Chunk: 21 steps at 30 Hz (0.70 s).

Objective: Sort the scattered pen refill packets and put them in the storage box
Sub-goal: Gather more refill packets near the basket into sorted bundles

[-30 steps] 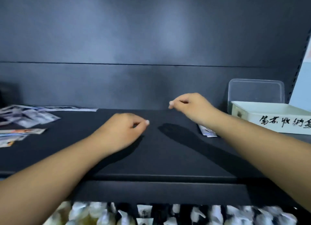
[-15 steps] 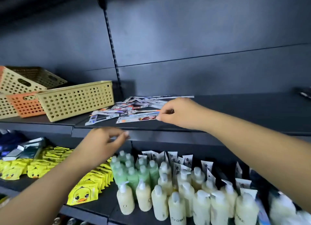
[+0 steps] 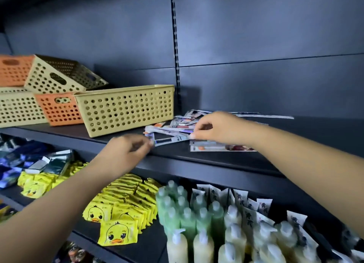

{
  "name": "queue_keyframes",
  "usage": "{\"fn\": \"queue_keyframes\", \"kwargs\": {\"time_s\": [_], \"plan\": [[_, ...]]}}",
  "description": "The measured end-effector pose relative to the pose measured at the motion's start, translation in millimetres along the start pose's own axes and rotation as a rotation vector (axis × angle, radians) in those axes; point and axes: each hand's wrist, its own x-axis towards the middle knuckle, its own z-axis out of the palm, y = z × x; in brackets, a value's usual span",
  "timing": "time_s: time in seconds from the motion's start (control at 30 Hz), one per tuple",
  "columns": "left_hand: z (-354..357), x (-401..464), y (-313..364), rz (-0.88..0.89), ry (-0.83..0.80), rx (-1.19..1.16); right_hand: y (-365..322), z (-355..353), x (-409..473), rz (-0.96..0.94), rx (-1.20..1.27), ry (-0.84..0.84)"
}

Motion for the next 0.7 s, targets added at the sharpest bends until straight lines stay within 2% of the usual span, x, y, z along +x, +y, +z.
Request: {"fn": "queue_keyframes", "kwargs": {"time_s": [0.13,0.27,0.57,0.7], "plan": [[5,54,-32,-0.04,-0.059,-0.016,5,10,65,-0.006,0.031,-0.07],[15,103,-63,-0.041,-0.148,0.019,17,29,118,0.009,-0.071,-0.175],[32,161,-100,0.122,-0.328,-0.076,31,53,133,0.119,-0.144,-0.228],[37,179,-117,0.088,-0.381,-0.116,21,49,140,0.18,-0.211,-0.211]]}}
